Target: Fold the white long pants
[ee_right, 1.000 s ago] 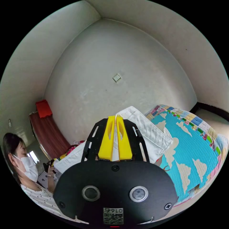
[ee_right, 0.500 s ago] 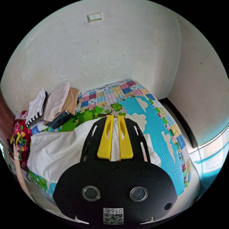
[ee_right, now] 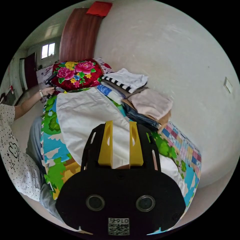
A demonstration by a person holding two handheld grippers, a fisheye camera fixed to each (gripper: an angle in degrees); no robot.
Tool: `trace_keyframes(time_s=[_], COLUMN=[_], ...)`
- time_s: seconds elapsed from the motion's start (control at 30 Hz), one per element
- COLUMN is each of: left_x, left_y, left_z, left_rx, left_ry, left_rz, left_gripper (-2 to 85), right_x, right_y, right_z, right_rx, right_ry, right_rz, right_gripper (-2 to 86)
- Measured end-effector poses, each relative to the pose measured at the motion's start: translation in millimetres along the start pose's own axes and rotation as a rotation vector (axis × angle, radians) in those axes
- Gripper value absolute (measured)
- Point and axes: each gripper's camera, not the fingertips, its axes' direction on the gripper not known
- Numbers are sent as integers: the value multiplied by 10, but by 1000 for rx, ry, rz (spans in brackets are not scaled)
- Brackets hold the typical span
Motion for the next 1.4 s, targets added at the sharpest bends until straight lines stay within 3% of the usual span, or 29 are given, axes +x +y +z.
trace_keyframes(time_s=[0.1, 0.17, 0.23, 0.4, 0.57, 0.77, 0.9, 1.07, 1.17, 1.4], left_x=[404, 538, 613, 399, -178, -674, -720, -664, -681, -477], left_y=[202, 260, 280, 456, 616, 787, 830, 1011, 1192, 1567], left_z=[-230, -300, -265, -30, -76, -19, -25, -294, -548, -973], left_rx=[132, 197, 204, 121, 121, 141, 112, 177, 258, 392], left_ry=[-194, -163, -107, -281, -68, 190, 202, 146, 225, 543], left_rz=[11, -27, -29, -112, -133, -134, -84, 46, 114, 583], left_gripper=[79, 67, 68, 81, 109, 93, 62, 51, 17, -9], right_x=[-511, -872, -1111, -1658, -1995, -2261, -2481, -2593, -2508, -2294], right_y=[-885, -1647, -2219, -3430, -4291, -4828, -4896, -4777, -4555, -3869], right_z=[596, 1172, 1611, 2591, 3443, 3964, 3945, 3267, 2675, 1470], right_rx=[44, 34, 0, -95, -140, -228, -237, -13, 174, 482], right_ry=[-93, -187, -261, -333, -182, -242, -171, -112, -57, 14], right_rz=[-149, -213, -216, -180, -143, -134, -245, -291, -239, -59], right_gripper=[99, 99, 100, 116, 123, 91, 25, 4, 2, 1])
